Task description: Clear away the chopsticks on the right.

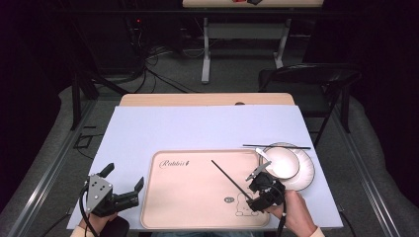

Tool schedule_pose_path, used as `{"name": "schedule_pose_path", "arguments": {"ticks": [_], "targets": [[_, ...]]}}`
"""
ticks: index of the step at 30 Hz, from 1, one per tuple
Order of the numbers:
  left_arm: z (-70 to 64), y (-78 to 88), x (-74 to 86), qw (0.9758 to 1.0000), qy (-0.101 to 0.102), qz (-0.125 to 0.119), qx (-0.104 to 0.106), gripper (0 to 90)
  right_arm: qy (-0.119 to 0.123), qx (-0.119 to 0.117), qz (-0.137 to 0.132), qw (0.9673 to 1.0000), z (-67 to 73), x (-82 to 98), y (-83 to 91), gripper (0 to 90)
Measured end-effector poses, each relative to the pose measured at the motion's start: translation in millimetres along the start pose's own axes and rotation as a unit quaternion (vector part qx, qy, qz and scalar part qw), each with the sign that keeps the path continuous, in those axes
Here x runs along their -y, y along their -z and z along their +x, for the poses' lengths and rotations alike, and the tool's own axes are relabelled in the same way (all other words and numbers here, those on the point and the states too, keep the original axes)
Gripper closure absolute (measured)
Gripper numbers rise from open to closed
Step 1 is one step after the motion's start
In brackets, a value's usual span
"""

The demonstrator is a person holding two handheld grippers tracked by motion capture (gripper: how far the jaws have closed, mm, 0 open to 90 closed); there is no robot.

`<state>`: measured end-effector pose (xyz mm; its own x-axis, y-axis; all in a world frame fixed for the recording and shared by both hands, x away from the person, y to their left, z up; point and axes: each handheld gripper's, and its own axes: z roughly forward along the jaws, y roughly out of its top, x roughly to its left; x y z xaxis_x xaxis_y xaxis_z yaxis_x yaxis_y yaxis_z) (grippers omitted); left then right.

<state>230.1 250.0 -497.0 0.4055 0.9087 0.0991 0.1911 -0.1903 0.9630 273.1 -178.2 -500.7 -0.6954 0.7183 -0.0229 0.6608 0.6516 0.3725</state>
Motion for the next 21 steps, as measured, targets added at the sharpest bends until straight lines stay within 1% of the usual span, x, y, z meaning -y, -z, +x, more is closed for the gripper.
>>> {"name": "schedule_pose_path", "arguments": {"ticks": [2, 3, 4, 5, 6, 7, 8, 9, 10, 12, 13, 14, 16, 17, 20, 21], "targets": [[0.2, 0.1, 0.0, 1.0, 0.0, 0.001, 0.0, 0.3, 0.006, 0.0, -0.017, 0.9998, -2.1, 0.4, 7.7, 27.0], [0.3, 0.0, -0.1, 1.0, 0.0, 0.001, 0.0, 0.3, 0.006, 0.004, -0.028, 0.9996, -4.9, 1.5, 12.6, 16.4], [0.3, -0.1, -0.1, 1.0, -0.001, 0.001, 0.0, 0.3, 0.009, 0.01, -0.032, 0.9994, -7.4, 2.1, 15.5, 14.6], [0.3, -0.1, -0.1, 1.0, -0.001, 0.001, 0.0, 0.3, 0.009, 0.01, -0.032, 0.9994, -7.4, 2.1, 15.5, 14.6], [0.3, 0.0, -0.1, 1.0, -0.001, 0.001, 0.001, 0.3, 0.012, 0.014, -0.038, 0.9991, -9.6, 2.9, 18.1, 13.5], [0.4, -0.1, 0.0, 1.0, 0.0, 0.001, 0.0, 0.3, 0.013, 0.016, -0.045, 0.9988, -11.8, 4.0, 20.9, 10.9], [0.5, 0.0, 0.0, 1.0, 0.0, 0.001, 0.0, 0.3, 0.02, 0.025, -0.048, 0.9983, -17.0, 5.8, 25.6, 5.8], [0.5, 0.0, 0.1, 1.0, 0.0, 0.0, 0.0, 0.3, 0.018, 0.027, -0.051, 0.9982, -18.5, 6.8, 26.5, 3.5], [0.5, 0.1, 0.1, 1.0, 0.0, 0.0, 0.0, 0.3, 0.018, 0.027, -0.051, 0.9982, -18.5, 6.8, 26.5, 3.5], [0.4, 0.1, 0.0, 1.0, 0.0, 0.001, -0.001, 0.3, 0.025, 0.035, -0.046, 0.998, -25.0, 9.1, 31.2, 0.0], [0.3, -0.1, 0.0, 1.0, 0.0, 0.001, -0.001, 0.4, 0.028, 0.044, -0.052, 0.9973, -31.8, 11.7, 36.2, 0.0], [0.2, -0.2, 0.0, 1.0, -0.001, 0.001, -0.001, 0.4, 0.028, 0.044, -0.052, 0.9973, -31.8, 11.7, 36.2, 0.0], [0.0, -0.2, -0.1, 1.0, -0.001, 0.002, -0.001, 0.4, 0.037, 0.056, -0.06, 0.9959, -39.9, 14.0, 43.5, 0.0], [0.0, -0.2, -0.1, 1.0, -0.001, 0.002, -0.001, 0.4, 0.042, 0.054, -0.066, 0.9955, -44.5, 15.2, 47.5, 0.0], [0.0, -0.3, -0.1, 1.0, -0.001, 0.003, -0.001, 0.3, 0.057, 0.063, -0.076, 0.9936, -59.4, 17.8, 62.6, 0.0], [0.0, -0.4, -0.1, 1.0, -0.001, 0.002, -0.001, 0.3, 0.065, 0.074, -0.08, 0.9919, -68.8, 18.5, 70.9, 0.0]]}}
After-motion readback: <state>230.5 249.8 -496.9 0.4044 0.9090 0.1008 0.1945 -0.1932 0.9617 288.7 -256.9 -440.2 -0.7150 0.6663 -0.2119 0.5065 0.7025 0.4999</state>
